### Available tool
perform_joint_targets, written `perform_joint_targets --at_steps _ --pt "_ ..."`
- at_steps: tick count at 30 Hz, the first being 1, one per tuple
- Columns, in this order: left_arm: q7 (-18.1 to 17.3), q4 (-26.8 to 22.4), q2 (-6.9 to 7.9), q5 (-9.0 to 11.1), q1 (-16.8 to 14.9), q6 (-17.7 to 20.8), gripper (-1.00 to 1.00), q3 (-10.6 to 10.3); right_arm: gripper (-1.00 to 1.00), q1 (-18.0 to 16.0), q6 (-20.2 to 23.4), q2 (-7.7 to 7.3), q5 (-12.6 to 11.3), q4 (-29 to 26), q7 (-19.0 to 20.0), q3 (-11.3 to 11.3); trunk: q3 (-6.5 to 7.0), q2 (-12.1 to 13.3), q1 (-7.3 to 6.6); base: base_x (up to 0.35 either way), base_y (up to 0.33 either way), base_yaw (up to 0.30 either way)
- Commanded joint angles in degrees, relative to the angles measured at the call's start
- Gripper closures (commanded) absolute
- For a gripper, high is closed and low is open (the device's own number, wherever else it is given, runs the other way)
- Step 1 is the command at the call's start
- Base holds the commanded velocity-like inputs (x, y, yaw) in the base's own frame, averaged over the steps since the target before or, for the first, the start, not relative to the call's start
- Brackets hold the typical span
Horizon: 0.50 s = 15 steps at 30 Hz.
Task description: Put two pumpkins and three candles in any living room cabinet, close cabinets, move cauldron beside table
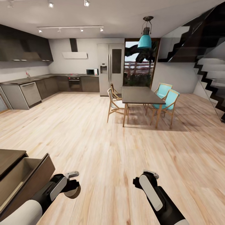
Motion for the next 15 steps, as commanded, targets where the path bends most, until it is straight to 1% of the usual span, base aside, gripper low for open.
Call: perform_joint_targets --at_steps 1,15 --pt "0.5 -0.1 0.08 0.5 -0.1 0.1 1.0 -0.4 -1.0 -0.1 0.2 -0.01 -0.5 -0.1 -0.6 0.1 -0.07 0.0 0.04 0.333 -0.08 0.0" --pt "0.5 -0.1 0.08 0.5 -0.1 0.1 1.0 -0.4 -1.0 -0.1 0.2 -0.01 -0.5 -0.1 -0.6 0.1 -0.07 0.0 0.04 0.333 -0.011 0.0"
